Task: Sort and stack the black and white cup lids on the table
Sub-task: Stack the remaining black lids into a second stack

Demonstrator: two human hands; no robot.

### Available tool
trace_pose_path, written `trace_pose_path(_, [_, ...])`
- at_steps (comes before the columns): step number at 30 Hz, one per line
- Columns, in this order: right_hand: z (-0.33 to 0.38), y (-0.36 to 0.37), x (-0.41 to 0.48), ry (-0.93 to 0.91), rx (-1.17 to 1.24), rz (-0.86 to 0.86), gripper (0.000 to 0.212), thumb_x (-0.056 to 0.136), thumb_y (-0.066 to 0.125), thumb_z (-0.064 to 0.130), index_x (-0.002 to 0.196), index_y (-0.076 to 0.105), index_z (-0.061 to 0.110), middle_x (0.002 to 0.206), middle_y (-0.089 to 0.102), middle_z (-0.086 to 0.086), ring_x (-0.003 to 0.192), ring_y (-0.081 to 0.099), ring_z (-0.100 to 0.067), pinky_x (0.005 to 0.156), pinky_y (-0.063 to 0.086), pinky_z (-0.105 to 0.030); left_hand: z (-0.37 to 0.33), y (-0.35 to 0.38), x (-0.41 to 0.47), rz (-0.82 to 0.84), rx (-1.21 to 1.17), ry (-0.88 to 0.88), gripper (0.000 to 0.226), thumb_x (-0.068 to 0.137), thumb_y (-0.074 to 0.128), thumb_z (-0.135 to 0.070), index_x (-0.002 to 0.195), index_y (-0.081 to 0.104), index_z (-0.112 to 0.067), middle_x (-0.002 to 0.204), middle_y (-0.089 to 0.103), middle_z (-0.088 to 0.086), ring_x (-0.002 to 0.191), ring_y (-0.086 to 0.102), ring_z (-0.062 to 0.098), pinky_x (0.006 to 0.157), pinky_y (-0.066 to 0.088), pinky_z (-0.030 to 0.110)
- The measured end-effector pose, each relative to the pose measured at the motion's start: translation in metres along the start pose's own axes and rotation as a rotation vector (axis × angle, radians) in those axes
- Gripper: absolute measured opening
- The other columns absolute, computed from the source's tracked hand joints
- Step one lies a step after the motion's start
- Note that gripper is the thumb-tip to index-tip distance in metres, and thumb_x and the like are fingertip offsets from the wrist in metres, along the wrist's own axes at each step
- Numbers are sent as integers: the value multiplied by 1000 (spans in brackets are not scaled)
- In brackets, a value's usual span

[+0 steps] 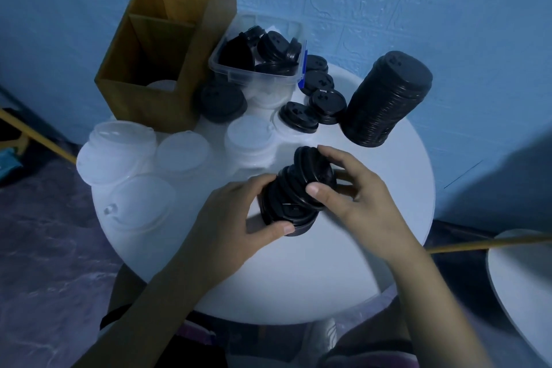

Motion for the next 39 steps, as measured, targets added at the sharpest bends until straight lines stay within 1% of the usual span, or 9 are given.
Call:
trace_pose_path(4, [-6,-4,7,17,-16,-102,56,86,78,34,137,58,34,122,68,17,107,67,2,90,53,-17,0,0,-1,8,-3,-9,65,74,64,-67,133,52,-42,120,65,-24,114,55,-4,93,35,7])
trace_pose_path(9, [-4,-4,3,-34,-128,-191,57,87,79,35,139,55,40,130,63,22,117,60,5,96,46,-14,-2,-2,-1,-8,6,-12,65,73,66,-67,131,51,-43,119,65,-24,114,54,-4,93,35,6])
trace_pose_path(12, [3,-4,-6,-93,-128,-146,54,87,79,39,137,57,38,132,63,22,125,57,0,107,45,-24,-2,-2,-3,14,17,-14,65,72,65,-68,131,52,-42,118,65,-23,113,55,-3,94,39,14])
trace_pose_path(17, [6,4,-17,-97,-316,95,58,79,75,54,135,59,46,142,54,28,136,47,0,115,39,-33,-3,-3,0,24,-28,-31,71,66,66,-71,130,57,-40,114,66,-26,108,52,-13,88,34,1])
trace_pose_path(21, [2,13,-17,-78,-423,194,61,85,77,47,141,52,52,152,39,35,141,33,12,120,31,-27,-6,-5,1,63,-69,-13,67,64,72,-67,126,60,-42,116,67,-25,111,52,-11,87,32,-2])
trace_pose_path(28, [7,9,-15,-56,-493,267,62,86,76,46,141,48,57,153,33,41,138,33,17,116,32,-19,-1,-5,1,84,-18,-4,69,69,73,-64,134,58,-44,121,64,-27,115,52,-9,94,35,4])
trace_pose_path(31, [7,8,-14,-46,-480,283,61,87,76,45,140,48,57,153,34,39,139,33,16,117,31,-21,1,-4,-1,66,-37,-43,77,80,73,-58,149,42,-44,119,49,-37,115,44,-16,93,28,-3])
trace_pose_path(36, [-2,11,-17,51,-325,223,73,79,81,47,141,44,54,136,57,31,130,50,6,114,41,-32,-2,-7,0,72,-73,29,51,95,46,-53,143,52,-40,121,68,-19,115,57,-1,94,45,21])
trace_pose_path(39, [-9,13,-19,103,-230,190,83,67,80,57,142,45,50,130,63,28,126,56,3,112,44,-35,-3,-7,0,84,-51,63,47,99,43,-50,143,53,-37,122,68,-19,116,59,2,94,45,20])
Point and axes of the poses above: each hand's wrist, its own x-axis towards the middle knuckle, its own y-axis out of the palm, z = x × y, the point moved 2 cm from there along x, towards the middle knuckle
